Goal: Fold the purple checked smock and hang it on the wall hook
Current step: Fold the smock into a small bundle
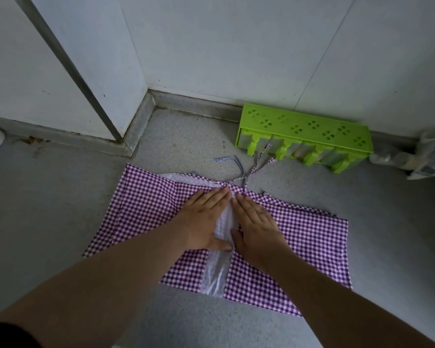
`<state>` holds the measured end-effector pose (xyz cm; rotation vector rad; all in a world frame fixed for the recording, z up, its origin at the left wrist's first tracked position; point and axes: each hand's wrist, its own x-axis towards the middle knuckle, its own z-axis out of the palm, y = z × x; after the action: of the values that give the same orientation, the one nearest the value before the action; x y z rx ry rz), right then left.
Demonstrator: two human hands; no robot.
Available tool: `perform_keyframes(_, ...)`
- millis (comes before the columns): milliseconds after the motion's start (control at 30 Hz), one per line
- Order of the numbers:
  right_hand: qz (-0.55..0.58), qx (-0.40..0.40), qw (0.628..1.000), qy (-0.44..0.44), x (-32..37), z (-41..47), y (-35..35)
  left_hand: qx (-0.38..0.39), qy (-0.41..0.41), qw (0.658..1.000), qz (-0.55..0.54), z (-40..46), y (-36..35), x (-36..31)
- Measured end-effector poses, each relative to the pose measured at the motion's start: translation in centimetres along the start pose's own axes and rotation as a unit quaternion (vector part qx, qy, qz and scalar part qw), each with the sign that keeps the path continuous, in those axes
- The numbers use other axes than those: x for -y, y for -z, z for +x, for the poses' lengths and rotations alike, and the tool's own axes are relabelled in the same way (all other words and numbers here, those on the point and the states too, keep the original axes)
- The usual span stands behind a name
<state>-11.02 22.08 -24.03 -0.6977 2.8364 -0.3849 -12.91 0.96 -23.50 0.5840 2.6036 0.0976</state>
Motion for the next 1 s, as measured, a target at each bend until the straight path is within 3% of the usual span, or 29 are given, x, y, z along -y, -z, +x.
perform_keyframes(167, -0.001, 0.057, 0.998, -0.015, -0.4, 0.4, 0.4, 0.013, -0.004, 1.000, 0.001, 0.1, 0.8, -0.7)
perform_keyframes(267, 0.013, 0.084, 0.996, -0.017, -0.5, 0.6, 1.0, -0.028, -0.006, 1.000, -0.011, -1.1, 1.6, -0.4)
perform_keyframes(433, 0.020, 0.095, 0.995, -0.037, 0.0, 0.7, 1.9, -0.108, 0.139, 0.981, -0.079, -6.0, 2.4, 3.2)
perform_keyframes(533, 0.056, 0.066, 0.993, -0.080, 1.8, 0.1, 3.0, -0.131, 0.297, 0.937, -0.132, -9.7, 1.3, 6.5)
perform_keyframes(633, 0.052, -0.010, 0.989, -0.137, 3.3, -1.6, 4.1, -0.141, 0.438, 0.861, -0.218, -13.1, 1.0, 8.0)
perform_keyframes(700, 0.027, -0.017, 0.985, -0.168, 4.3, -3.3, 4.4, -0.125, 0.489, 0.812, -0.292, -15.6, 0.0, 8.8)
perform_keyframes(833, 0.034, 0.058, 0.977, -0.200, 5.1, -6.0, 3.3, -0.097, 0.447, 0.780, -0.428, -18.8, -2.0, 8.6)
perform_keyframes(933, 0.045, 0.101, 0.975, -0.192, 5.8, -6.9, 2.8, -0.070, 0.398, 0.777, -0.484, -19.6, -1.0, 6.5)
perform_keyframes(1000, 0.042, 0.113, 0.976, -0.181, 6.4, -7.1, 2.8, -0.073, 0.409, 0.739, -0.530, -19.4, -0.8, 6.0)
